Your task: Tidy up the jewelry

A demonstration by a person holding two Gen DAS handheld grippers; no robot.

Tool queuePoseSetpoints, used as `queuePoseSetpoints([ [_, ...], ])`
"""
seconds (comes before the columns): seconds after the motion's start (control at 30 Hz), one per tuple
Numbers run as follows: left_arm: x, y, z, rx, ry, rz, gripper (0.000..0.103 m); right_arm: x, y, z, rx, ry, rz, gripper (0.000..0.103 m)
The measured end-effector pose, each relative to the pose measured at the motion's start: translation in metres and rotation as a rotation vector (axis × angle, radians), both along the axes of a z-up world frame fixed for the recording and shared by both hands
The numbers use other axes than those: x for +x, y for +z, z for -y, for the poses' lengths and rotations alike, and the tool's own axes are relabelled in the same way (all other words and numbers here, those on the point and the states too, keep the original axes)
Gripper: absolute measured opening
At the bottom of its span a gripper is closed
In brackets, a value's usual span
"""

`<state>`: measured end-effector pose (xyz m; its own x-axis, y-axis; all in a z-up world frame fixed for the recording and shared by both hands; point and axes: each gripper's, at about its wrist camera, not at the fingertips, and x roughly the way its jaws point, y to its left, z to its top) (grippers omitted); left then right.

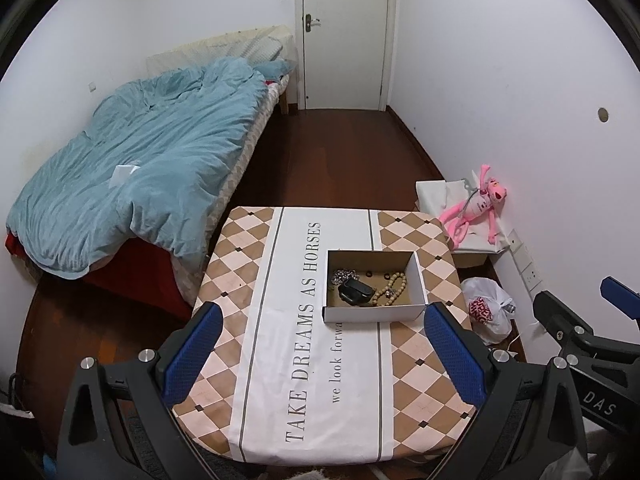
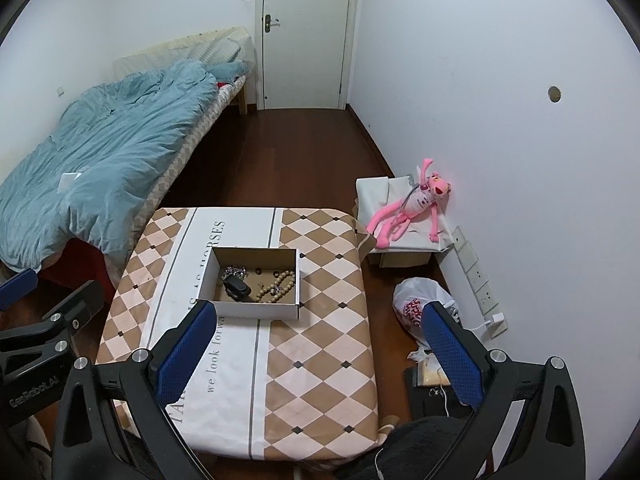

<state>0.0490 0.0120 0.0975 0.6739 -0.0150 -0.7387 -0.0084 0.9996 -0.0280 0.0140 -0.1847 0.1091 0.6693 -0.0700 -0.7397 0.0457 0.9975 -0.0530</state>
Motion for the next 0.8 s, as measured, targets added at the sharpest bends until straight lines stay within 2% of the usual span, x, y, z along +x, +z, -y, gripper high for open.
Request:
queuePoseSetpoints([
  [0.43, 0.029, -0.005, 0.004, 0.002, -0.015, -0.044, 0.103, 0.043, -0.017, 0.002, 0.013, -0.004, -0.052, 0.103],
  [0.8, 0.043, -0.016, 0.005, 0.014, -0.003, -0.07, 0.103, 0.057, -0.031, 0.002, 0.007, 0.001, -0.102, 0.103],
])
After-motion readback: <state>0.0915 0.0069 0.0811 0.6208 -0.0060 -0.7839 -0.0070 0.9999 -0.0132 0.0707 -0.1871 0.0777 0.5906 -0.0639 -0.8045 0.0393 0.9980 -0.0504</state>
